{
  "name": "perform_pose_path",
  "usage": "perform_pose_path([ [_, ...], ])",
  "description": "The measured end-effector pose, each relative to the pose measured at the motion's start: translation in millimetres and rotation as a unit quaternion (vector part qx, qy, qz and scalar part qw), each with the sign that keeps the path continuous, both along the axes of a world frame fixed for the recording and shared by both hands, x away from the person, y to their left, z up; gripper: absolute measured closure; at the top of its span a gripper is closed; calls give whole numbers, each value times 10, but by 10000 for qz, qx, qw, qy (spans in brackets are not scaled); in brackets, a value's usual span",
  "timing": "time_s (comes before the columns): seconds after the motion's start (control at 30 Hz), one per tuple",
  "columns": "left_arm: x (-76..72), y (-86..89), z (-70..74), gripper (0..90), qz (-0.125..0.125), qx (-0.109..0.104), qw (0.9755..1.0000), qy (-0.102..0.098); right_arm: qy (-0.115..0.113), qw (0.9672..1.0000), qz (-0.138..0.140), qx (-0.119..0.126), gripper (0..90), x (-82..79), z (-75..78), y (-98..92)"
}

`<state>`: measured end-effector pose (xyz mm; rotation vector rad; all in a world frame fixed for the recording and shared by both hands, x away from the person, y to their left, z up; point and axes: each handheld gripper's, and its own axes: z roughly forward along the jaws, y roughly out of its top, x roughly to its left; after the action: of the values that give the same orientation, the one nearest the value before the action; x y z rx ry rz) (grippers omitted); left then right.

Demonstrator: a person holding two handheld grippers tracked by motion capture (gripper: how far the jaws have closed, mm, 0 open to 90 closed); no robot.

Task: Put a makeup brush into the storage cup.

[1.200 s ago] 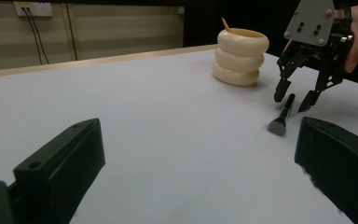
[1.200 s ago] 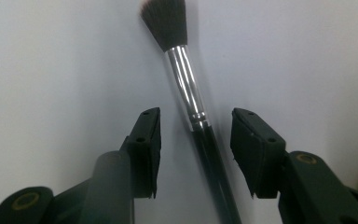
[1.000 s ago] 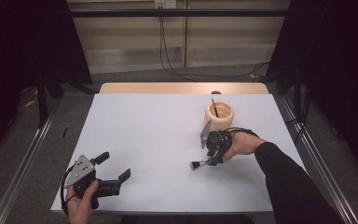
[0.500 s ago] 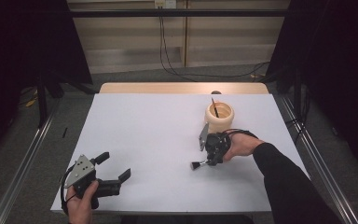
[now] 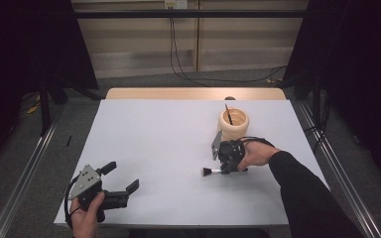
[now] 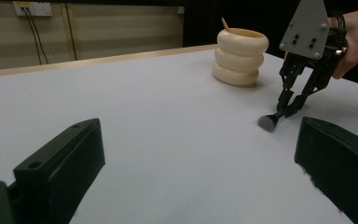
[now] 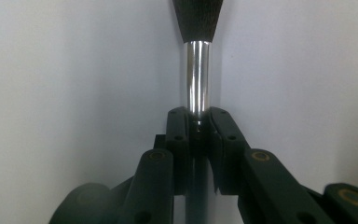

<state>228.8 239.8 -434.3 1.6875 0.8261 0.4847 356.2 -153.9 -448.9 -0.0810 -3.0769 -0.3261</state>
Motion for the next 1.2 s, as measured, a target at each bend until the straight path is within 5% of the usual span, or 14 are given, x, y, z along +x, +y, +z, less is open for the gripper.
perform_pose_path([
  [0.63, -3, 8, 3, 14, 4, -5, 10000, 2, 188, 9987, -467, -65, 792, -1, 23, -40],
  [1.2, -3, 12, 5, 14, 20, -40, 10000, 5, 58, 9936, -1070, 370, 792, 10, 150, -180],
])
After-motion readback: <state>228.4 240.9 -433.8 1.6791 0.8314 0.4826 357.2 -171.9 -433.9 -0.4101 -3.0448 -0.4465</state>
